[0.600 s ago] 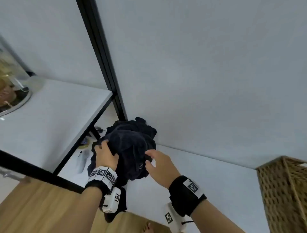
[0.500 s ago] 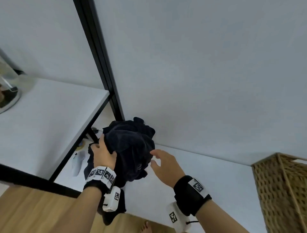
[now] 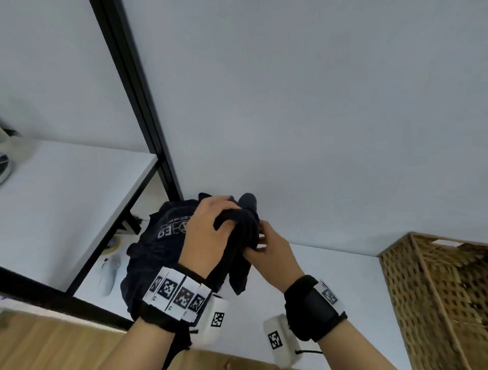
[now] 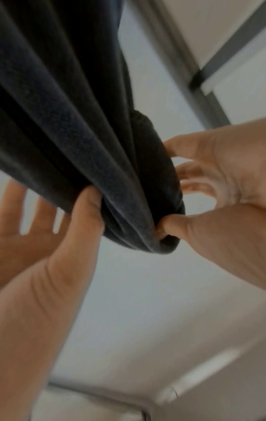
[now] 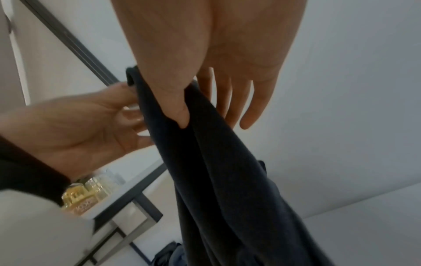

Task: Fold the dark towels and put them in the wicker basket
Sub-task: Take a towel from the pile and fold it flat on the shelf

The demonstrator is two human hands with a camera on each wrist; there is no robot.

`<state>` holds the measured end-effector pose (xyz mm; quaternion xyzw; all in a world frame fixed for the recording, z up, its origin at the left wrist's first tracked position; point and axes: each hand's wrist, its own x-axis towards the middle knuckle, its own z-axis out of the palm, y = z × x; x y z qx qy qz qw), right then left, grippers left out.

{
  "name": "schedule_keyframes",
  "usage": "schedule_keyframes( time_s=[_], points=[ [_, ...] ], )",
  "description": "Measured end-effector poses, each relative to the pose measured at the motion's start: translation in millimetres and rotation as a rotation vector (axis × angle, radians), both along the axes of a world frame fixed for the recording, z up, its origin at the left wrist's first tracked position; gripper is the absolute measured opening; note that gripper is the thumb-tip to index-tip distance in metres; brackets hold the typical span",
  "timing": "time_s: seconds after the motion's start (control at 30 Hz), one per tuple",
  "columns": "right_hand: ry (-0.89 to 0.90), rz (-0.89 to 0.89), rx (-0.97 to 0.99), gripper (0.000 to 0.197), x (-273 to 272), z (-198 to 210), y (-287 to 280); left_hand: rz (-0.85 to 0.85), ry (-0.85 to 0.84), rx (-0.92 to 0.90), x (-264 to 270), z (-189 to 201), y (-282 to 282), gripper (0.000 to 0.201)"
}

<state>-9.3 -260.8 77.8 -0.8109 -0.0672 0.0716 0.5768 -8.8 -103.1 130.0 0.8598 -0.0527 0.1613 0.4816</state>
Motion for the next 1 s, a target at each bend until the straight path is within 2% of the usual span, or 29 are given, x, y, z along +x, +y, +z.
schedule_keyframes(
  time_s=[0.1,0.17,0.23,0.33,0.4,0.47,0.53,0.63,0.7,0.77,0.87,0.93,1.0],
  points=[
    [0.007,-0.13,-0.014,0.022,-16.3,6.1,-40.9,-0.147,-0.058,-0.04,-15.7,21.0,-41.7,0.039],
    [0.016,-0.22,-0.081,0.01,-31.6,6.7,-74.2,-0.171,-0.047,-0.039,-26.9,25.6,-67.2,0.042],
    [0.024,-0.329,-0.039,0.008,-50.0,6.9,-108.6,-0.149,-0.02,-0.053,-35.2,22.2,-88.2,0.045],
    [-0.007,-0.497,0.06,0.017,-82.7,10.6,-159.0,-0.105,0.071,-0.017,-43.8,8.9,-109.3,0.049],
    [-0.067,-0.588,0.013,0.029,-102.9,10.1,-189.6,-0.087,0.153,0.099,-49.2,-2.7,-118.8,0.05],
    [-0.102,-0.62,-0.104,0.038,-121.4,7.5,-214.6,-0.097,0.21,0.261,-57.3,-14.6,-126.3,0.046],
    [-0.088,-0.635,-0.135,0.042,-139.2,2.7,-234.2,-0.087,0.228,0.352,-64.1,-23.8,-128.9,0.033],
    [-0.097,-0.666,-0.187,0.028,-161.7,-7.0,-257.8,-0.014,0.315,0.305,-73.8,-34.1,-125.3,0.024],
    [-0.129,-0.616,-0.17,0.018,-172.0,-9.6,-262.9,-0.019,0.411,0.235,-87.5,-38.8,-132.6,0.02],
    [-0.148,-0.517,-0.152,0.017,-178.5,-7.7,-258.3,-0.111,0.499,0.173,-107.7,-43.9,-154.3,0.018],
    [-0.132,-0.457,-0.104,0.013,-183.0,2.4,-246.4,-0.367,0.641,0.097,-143.4,-49.7,-199.8,0.024],
    [-0.089,-0.471,-0.019,0.011,-182.2,11.1,-243.6,-0.555,0.681,0.016,-160.4,-48.8,-225.7,0.04],
    [-0.052,-0.46,0.094,0.01,-180.7,20.5,-244.3,-0.653,0.639,-0.073,-166.1,-43.3,-242.2,0.063]
  ],
)
